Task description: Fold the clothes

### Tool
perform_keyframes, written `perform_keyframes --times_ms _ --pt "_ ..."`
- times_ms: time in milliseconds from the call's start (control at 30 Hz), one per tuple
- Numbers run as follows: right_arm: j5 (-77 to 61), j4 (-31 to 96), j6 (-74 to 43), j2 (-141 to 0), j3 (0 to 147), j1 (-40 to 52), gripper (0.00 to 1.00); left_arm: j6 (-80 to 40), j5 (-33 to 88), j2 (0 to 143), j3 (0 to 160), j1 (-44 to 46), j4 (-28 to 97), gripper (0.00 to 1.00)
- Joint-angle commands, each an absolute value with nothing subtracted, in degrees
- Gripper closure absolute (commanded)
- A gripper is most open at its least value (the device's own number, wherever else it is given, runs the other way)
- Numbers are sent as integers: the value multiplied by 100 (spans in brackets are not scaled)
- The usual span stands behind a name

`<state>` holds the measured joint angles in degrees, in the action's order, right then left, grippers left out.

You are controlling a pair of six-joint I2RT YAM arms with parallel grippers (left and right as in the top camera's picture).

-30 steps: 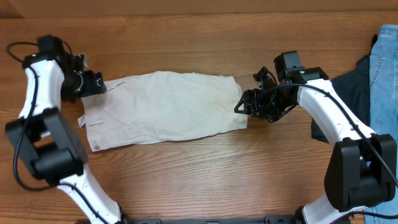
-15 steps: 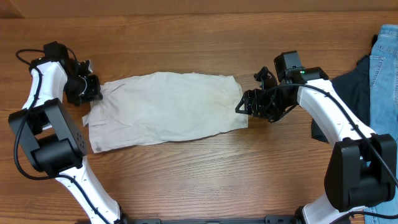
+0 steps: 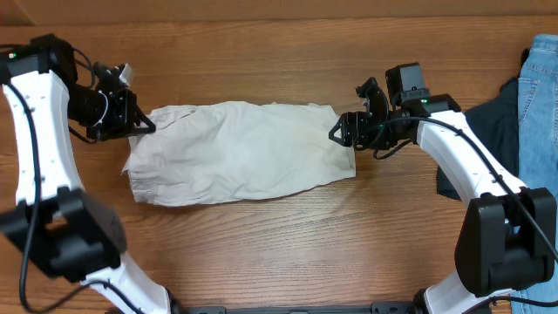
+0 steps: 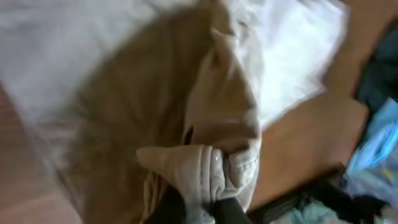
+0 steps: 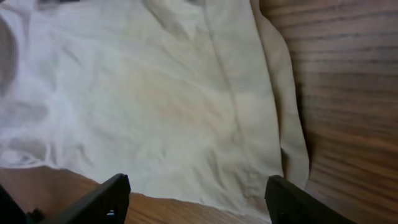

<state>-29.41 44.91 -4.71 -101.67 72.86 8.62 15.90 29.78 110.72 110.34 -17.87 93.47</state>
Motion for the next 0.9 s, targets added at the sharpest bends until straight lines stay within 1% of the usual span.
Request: perform_keyframes --times_ms 0,200,300,367,400,433,467,500,567,633,667,767,867 --pt "-2985 4366 -449 -10018 7391 805 26 1767 3197 10543 11102 -1378 9684 96" --pt "-2991 4309 -469 -10018 7391 764 27 1321 2523 10165 10975 -478 9682 96" --pt "-3708 4451 -215 -10018 7391 764 35 1111 2056 10057 10975 -270 9682 96" --pt "-3924 4759 -217 -10018 7389 821 44 1070 2034 10042 10975 -255 9682 96" --pt "-3900 4958 -211 -10018 7389 886 52 1061 2036 10036 10975 -257 9677 96" --pt "-3769 5168 -211 -10020 7380 985 64 1066 2045 10018 10975 -261 9675 96" --pt "-3575 5256 -213 -10020 7345 1085 71 1074 2115 9981 10975 -259 9682 96" --pt "-3395 5288 -215 -10020 7323 1173 75 1212 2303 9926 10975 -248 9682 96" --pt "-3107 5284 -331 -10020 7312 1251 77 1428 2716 9795 10975 -178 9682 96" --pt "-2668 5214 -768 -10020 7314 1216 81 1459 2912 9623 10975 -5 9682 96" --pt "-2556 5164 -958 -10020 7314 1142 85 1459 2902 9566 10975 84 9682 96" --pt "-2742 4954 -982 -10018 7314 919 87 1302 2895 9378 10975 379 9682 96" --pt "-3400 4823 -526 -10018 7314 773 87 1129 2722 9137 10975 432 9638 96"
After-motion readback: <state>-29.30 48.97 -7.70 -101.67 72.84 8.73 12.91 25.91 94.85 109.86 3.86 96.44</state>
